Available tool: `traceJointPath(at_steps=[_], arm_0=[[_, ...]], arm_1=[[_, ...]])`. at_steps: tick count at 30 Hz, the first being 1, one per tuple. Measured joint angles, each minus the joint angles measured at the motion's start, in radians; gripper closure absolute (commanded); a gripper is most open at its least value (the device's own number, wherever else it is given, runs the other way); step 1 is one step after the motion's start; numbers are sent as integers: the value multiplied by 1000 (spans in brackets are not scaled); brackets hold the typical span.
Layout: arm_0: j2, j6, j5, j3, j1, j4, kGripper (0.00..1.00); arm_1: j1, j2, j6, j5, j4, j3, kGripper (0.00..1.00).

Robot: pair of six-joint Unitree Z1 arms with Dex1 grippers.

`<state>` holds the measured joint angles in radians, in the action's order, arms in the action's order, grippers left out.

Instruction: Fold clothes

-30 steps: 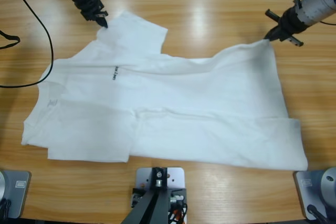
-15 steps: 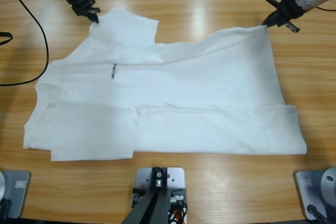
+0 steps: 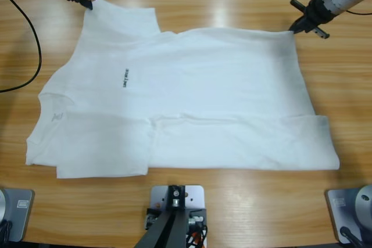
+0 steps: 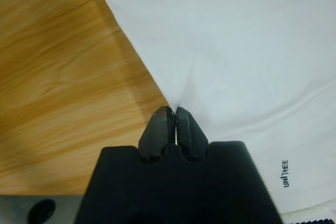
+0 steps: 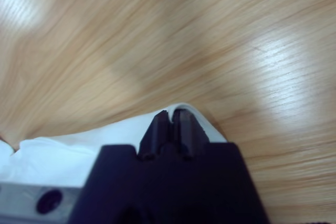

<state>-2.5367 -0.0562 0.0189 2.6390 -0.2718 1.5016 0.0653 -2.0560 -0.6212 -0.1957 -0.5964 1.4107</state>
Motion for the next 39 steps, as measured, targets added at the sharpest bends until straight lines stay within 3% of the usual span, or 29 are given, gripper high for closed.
traceJointPath(at_steps=[17, 30, 33, 39], arm_0=[[29, -4, -36, -1, 29, 0, 1000], [329, -9, -133, -4, -15, 2, 1000], [399, -40, -176, -92, -17, 3, 1000], [481, -109, -225, -453, -19, 0, 1000]], arm_1=[[0, 89, 30, -46, -105, -10, 1000], [-1, 253, 35, -72, -121, -258, 1000], [-1, 290, 36, -72, -121, -312, 1000], [-1, 357, 46, -72, -114, -414, 1000]])
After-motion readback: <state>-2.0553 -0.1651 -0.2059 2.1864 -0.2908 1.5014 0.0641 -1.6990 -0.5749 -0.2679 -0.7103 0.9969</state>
